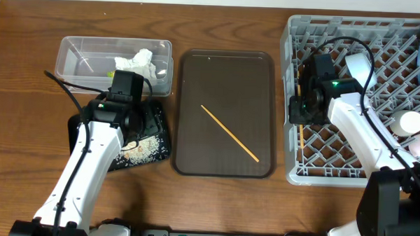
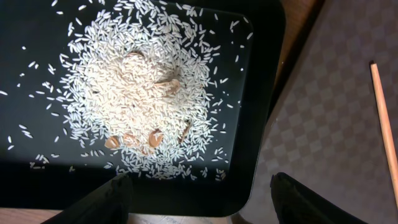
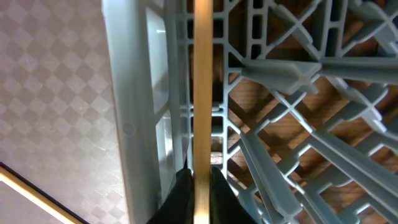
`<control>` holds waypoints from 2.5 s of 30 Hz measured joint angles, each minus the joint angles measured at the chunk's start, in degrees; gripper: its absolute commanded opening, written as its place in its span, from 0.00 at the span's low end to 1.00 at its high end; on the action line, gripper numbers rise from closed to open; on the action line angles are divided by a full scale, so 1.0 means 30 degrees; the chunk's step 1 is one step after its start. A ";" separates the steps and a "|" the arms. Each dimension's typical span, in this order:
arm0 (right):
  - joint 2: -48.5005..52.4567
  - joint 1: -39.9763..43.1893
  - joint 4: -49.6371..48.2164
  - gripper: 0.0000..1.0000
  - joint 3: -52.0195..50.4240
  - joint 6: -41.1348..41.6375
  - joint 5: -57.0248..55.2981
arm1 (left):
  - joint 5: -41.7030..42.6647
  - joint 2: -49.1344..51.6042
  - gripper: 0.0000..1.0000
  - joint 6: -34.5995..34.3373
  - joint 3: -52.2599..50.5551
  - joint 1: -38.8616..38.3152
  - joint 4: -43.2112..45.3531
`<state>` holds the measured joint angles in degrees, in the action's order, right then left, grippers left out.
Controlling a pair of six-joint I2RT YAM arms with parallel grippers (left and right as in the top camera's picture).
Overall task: Sort waste into correct bins and load items into the dishwasher rack
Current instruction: 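Reach the right gripper to the second chopstick and grasp it, then insert the second chopstick into the rack with the right gripper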
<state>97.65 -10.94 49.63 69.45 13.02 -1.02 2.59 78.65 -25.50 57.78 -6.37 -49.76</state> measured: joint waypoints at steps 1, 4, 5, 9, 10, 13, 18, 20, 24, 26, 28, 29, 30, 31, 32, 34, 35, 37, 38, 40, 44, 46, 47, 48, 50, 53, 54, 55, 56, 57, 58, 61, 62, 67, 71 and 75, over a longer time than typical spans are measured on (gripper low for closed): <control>0.0000 0.0000 0.0029 0.22 0.0000 -0.0058 -0.0015 | 0.0000 0.0000 0.74 0.0000 0.0000 0.0000 0.0000; 0.0000 0.0029 0.0226 0.32 0.0051 -0.0029 -0.0189 | 0.0000 0.0000 0.74 0.0000 0.0000 0.0000 0.0000; 0.0000 0.0080 0.0408 0.33 0.0153 -0.0095 -0.0291 | 0.0000 0.0000 0.74 0.0000 0.0000 0.0000 0.0000; -0.0189 0.0146 0.0889 0.35 0.1115 -0.0102 -0.0197 | 0.0000 0.0000 0.74 0.0000 0.0000 0.0000 0.0000; -0.0342 0.0160 0.0882 0.35 0.1399 -0.0131 -0.0036 | 0.0000 0.0000 0.74 0.0000 0.0000 0.0000 0.0000; -0.1064 0.0000 0.0357 0.38 0.2353 -0.0313 0.1661 | 0.0000 0.0000 0.74 0.0000 0.0000 0.0000 0.0000; -0.2208 -0.1282 -0.0583 0.46 0.3220 -0.1093 0.4262 | 0.0000 0.0000 0.74 0.0000 0.0000 0.0000 0.0095; -0.2208 -0.2222 -0.0437 0.49 0.3235 -0.1661 0.4823 | 0.0000 0.0000 0.74 -0.0007 0.0000 0.0000 0.0211; -0.1421 -0.4211 -0.0153 0.56 0.3235 -0.3118 0.5370 | 0.0000 0.0000 0.74 -0.0007 0.0000 0.0000 0.0248; -0.0780 -0.5202 0.0029 0.56 0.3228 -0.3993 0.5552 | 0.0000 0.0000 0.74 -0.0007 -0.0007 0.0000 0.0240; -0.0044 -0.6033 0.0153 0.56 0.3228 -0.4714 0.5661 | 0.0000 0.0000 0.74 -0.0007 -0.0044 0.0000 0.0248; 0.0452 -0.6492 0.0182 0.56 0.3220 -0.5056 0.5705 | 0.0000 0.0000 0.74 -0.0007 -0.0087 0.0000 0.0248; 0.0882 -0.6885 0.0204 0.55 0.3220 -0.5297 0.5668 | 0.0000 0.0000 0.74 -0.0007 -0.0138 0.0000 0.0240; 0.1282 -0.7111 0.0226 0.54 0.3220 -0.5472 0.5625 | 0.0007 0.0000 0.74 -0.0007 -0.0182 0.0000 0.0248; 0.1734 -0.7395 0.0240 0.53 0.3213 -0.5617 0.5406 | 0.0000 0.0000 0.74 -0.0007 -0.0240 0.0000 0.0240; 0.2514 -0.7752 0.0240 0.50 0.3206 -0.5778 0.4932 | 0.0000 0.0000 0.74 -0.0007 -0.0291 0.0000 0.0240; 0.3162 -0.7963 0.0240 0.46 0.3206 -0.5858 0.4444 | 0.0000 0.0000 0.74 -0.0007 -0.0291 0.0000 0.0240; 0.3832 -0.8174 0.0240 0.45 0.3198 -0.5945 0.3942 | 0.0000 0.0000 0.74 -0.0007 -0.0291 0.0000 0.0240; 0.4218 -0.8247 0.0240 0.45 0.3198 -0.5945 0.3694 | 0.0000 0.0000 0.74 -0.0007 -0.0291 0.0000 0.0240; 0.5122 -0.8459 0.0248 0.41 0.3198 -0.5938 0.3191 | 0.0000 0.0000 0.74 -0.0007 -0.0291 0.0000 0.0248; 0.6484 -0.8684 0.0401 0.29 0.3257 -0.5756 0.2645 | 0.0000 0.0000 0.74 -0.0007 -0.0291 0.0000 0.0248; 0.6521 -0.8684 0.0364 0.19 0.3300 -0.5654 0.2521 | 0.0000 0.0000 0.74 -0.0007 -0.0291 0.0000 0.0240; 0.6550 -0.8684 0.0393 0.15 0.3315 -0.5588 0.2426 | 0.0000 0.0000 0.74 -0.0007 -0.0291 0.0000 0.0248; 0.6550 -0.8677 0.0393 0.09 0.3322 -0.5472 0.2310 | 0.0000 0.0000 0.74 -0.0007 -0.0291 0.0000 0.0240; 0.6572 -0.8684 0.0423 0.01 0.3322 -0.5173 0.1909 | 0.0000 0.0000 0.74 -0.0007 -0.0291 0.0000 0.0248; 0.6572 -0.8677 0.0554 0.01 0.3366 -0.4583 0.1457 | 0.0000 0.0000 0.74 -0.0007 -0.0291 0.0000 0.0248; 0.6572 -0.8684 0.0721 0.01 0.3402 -0.4408 0.1311 | 0.0000 0.0000 0.74 -0.0007 -0.0291 0.0000 0.0240; 0.6572 -0.8677 0.0867 0.01 0.3446 -0.4291 0.1180 | 0.0000 0.0000 0.74 -0.0007 -0.0291 0.0000 0.0240; 0.6572 -0.8626 0.1158 0.01 0.3483 -0.4109 0.0998 | 0.0000 0.0000 0.74 -0.0007 -0.0291 0.0000 0.0248; 0.6572 -0.8546 0.1355 0.01 0.3490 -0.3993 0.0882 | 0.0000 0.0000 0.74 -0.0007 -0.0291 0.0000 0.0248; 0.6572 -0.8422 0.1552 0.01 0.3526 -0.3869 0.0772 | 0.0000 0.0000 0.74 -0.0007 -0.0291 0.0000 0.0240; 0.6309 -0.7817 0.1654 0.01 0.3679 -0.3475 0.0466 | 0.0000 0.0000 0.74 -0.0007 -0.0291 0.0000 0.0240; 0.5872 -0.7388 0.1530 0.01 0.3730 -0.3271 0.0386 | 0.0000 0.0000 0.74 -0.0007 -0.0291 0.0000 0.0240; 0.2361 -0.5370 0.0590 0.01 0.4131 -0.2186 0.0182 | 0.0000 0.0000 0.74 -0.0007 -0.0291 0.0000 0.0240; -0.0525 -0.3300 0.0539 0.01 0.4772 -0.1610 0.0036 | 0.0000 0.0000 0.74 -0.0007 -0.0291 0.0000 0.0248; -0.1566 -0.1362 0.1479 0.01 0.4852 -0.1341 -0.0087 | 0.0000 0.0000 0.74 -0.0007 -0.0291 0.0000 0.0248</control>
<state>92.95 -15.03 54.06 84.01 8.99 -1.28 2.59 78.65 -25.52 56.90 -6.37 -49.01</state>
